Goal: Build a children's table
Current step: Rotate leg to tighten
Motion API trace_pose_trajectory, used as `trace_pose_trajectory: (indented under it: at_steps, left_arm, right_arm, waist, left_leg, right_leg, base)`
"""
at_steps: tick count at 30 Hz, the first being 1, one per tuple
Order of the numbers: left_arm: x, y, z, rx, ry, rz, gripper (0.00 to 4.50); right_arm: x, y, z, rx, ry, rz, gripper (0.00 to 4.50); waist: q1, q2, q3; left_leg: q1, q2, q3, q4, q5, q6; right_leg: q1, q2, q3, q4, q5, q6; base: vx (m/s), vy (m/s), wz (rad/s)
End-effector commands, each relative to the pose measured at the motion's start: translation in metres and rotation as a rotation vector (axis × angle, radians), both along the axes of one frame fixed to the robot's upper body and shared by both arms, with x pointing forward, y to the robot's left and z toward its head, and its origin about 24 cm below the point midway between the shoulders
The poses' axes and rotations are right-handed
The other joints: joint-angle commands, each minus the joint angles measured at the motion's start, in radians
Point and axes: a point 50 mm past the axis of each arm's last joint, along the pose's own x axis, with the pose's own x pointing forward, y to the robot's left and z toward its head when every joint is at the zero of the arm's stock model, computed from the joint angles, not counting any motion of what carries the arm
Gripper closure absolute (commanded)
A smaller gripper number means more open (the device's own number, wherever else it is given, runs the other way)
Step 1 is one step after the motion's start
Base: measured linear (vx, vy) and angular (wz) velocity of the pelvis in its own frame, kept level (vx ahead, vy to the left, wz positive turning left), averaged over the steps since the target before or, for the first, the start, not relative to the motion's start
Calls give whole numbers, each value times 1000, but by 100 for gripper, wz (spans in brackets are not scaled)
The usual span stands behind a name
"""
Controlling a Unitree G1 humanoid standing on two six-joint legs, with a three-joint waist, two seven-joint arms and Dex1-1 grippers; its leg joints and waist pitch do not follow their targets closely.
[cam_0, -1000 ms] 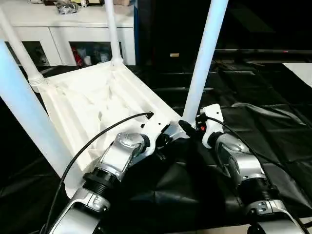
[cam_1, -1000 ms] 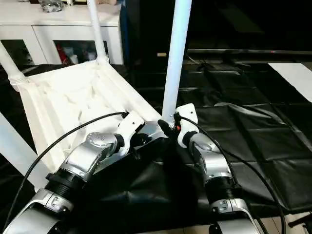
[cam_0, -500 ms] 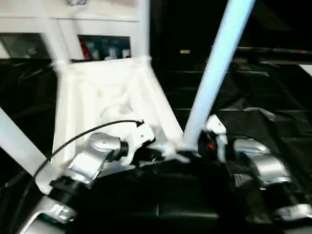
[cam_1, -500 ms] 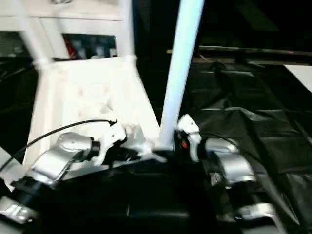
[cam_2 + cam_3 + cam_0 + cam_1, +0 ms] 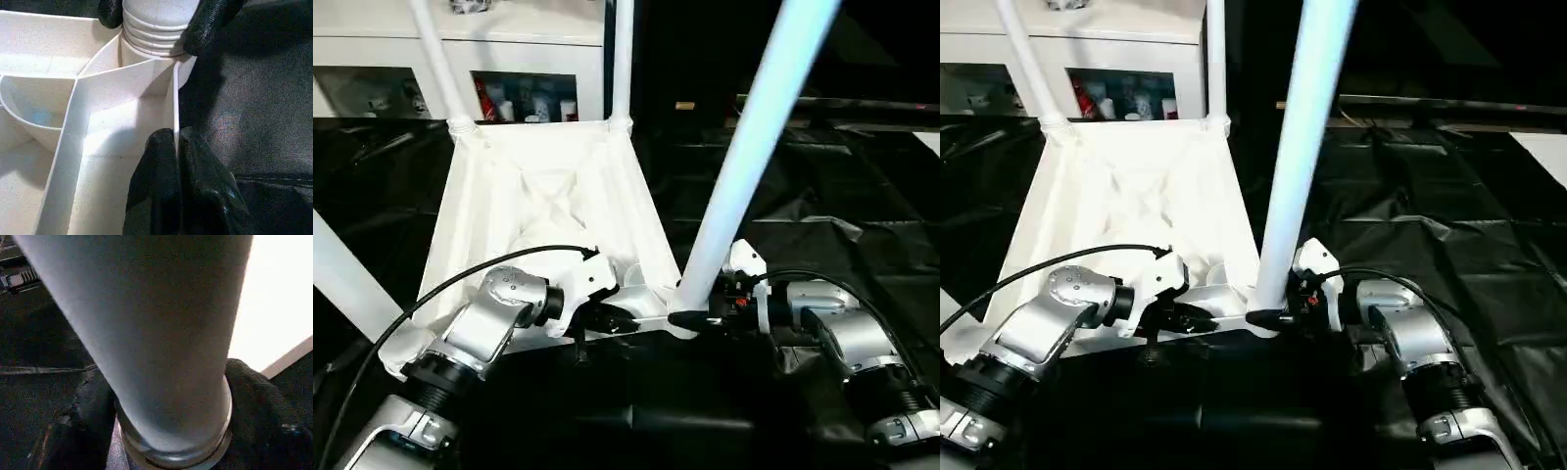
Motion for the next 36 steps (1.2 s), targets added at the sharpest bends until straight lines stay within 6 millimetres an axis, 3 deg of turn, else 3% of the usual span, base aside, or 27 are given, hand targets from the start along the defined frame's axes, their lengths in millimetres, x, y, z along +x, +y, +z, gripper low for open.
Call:
trace_pose_trajectory:
  at_steps: [1, 3, 5, 7, 8, 10, 11, 14, 16, 17, 18, 24, 30, 34, 36]
  left_arm:
    - [5, -15, 10, -75, -57, 3, 450]
    - [11, -17, 8, -67, -72, 69, 450]
    - [16, -22, 5, -67, -72, 137, 450]
    - [19, -26, 4, -61, -77, 185, 450]
    - [25, -34, 2, -57, -90, 274, 450]
    - [29, -41, 2, -61, -95, 334, 450]
    - [34, -53, 2, -77, -93, 424, 450]
    - [35, -71, 3, -105, -86, 476, 450]
    - [34, -77, 4, -114, -82, 468, 450]
    - [30, -85, 5, -126, -83, 420, 450]
    - [30, -85, 5, -126, -83, 420, 450]
    - [22, -79, 6, -140, -79, 314, 450]
    - [3, -52, 10, -164, -26, 61, 450]
    - [0, -42, 11, -145, -8, 23, 450]
    - [-3, -33, 12, -141, 15, -3, 450]
  right_arm:
    - [-7, 12, -11, 10, 41, 17, 162]
    - [-3, 15, -16, 8, 28, -77, 170]
    - [4, 18, -22, 1, 8, -220, 172]
    - [8, 19, -26, -4, 14, -304, 173]
    - [12, 24, -33, -10, 34, -424, 174]
    - [14, 29, -36, -15, 41, -481, 174]
    - [17, 39, -41, -41, 40, -551, 174]
    - [17, 56, -42, -41, 37, -564, 175]
    - [17, 64, -40, -35, 23, -536, 175]
    - [14, 74, -36, 7, 12, -466, 140]
    - [14, 74, -36, 8, 12, -464, 105]
    - [11, 70, -27, 54, 15, -350, 53]
    - [-4, 37, -14, 70, 21, -92, 46]
    - [-11, 26, -10, 69, 40, -24, 46]
    - [-17, 14, -9, 53, 64, 32, 46]
  waist:
    - [-8, 1, -60]
    - [-8, -2, -56]
    - [-18, -6, -47]
    - [-25, -10, -47]
    - [-31, -9, -44]
    - [-39, -10, -44]
    - [-40, -10, -45]
    - [-41, -14, -44]
    - [-39, -13, -46]
    - [-36, -15, -48]
    - [-35, -14, -48]
    - [-32, -14, -51]
    - [-25, -15, -54]
    - [-19, -9, -60]
    - [-12, -9, -61]
  left_leg:
    - [34, 75, -29, -77, -166, 52]
    - [34, 76, -30, -80, -191, 46]
    - [36, 75, -34, -90, -286, -4]
    - [40, 74, -41, -92, -350, -36]
    - [41, 74, -42, -93, -365, -46]
    - [41, 72, -47, -94, -390, -64]
    - [39, 72, -48, -95, -393, -65]
    - [36, 69, -49, -95, -398, -53]
    - [35, 69, -47, -95, -383, -38]
    - [35, 69, -45, -94, -365, -26]
    - [34, 69, -44, -94, -355, -21]
    - [30, 72, -40, -94, -309, 12]
    - [28, 75, -36, -88, -240, 62]
    - [33, 76, -29, -79, -133, 100]
    - [32, 76, -28, -76, -107, 113]
  right_leg:
    - [28, -54, 29, -57, -13, -282]
    - [28, -55, 29, -63, -63, -278]
    - [21, -58, 31, -78, -233, -246]
    - [19, -63, 31, -87, -357, -209]
    - [12, -63, 35, -92, -391, -192]
    - [9, -62, 32, -96, -436, -174]
    - [8, -62, 32, -98, -443, -163]
    - [8, -62, 32, -105, -458, -141]
    - [7, -61, 32, -107, -433, -138]
    - [8, -60, 33, -105, -408, -140]
    - [9, -60, 33, -105, -392, -142]
    - [16, -59, 33, -97, -296, -172]
    - [24, -60, 33, -88, -219, -199]
    - [25, -54, 30, -68, -48, -260]
    - [29, -53, 28, -62, -6, -275]
  base:
    - [0, 0, 0]
    - [0, 0, 0]
    - [0, 0, 0]
    - [0, 0, 0]
    - [0, 0, 0]
    - [0, 0, 0]
    - [0, 0, 0]
    - [0, 0, 0]
    - [0, 0, 0]
    - [0, 0, 0]
    - [0, 0, 0]
    - [0, 0, 0]
    - [0, 0, 0]
    - [0, 0, 0]
    - [0, 0, 0]
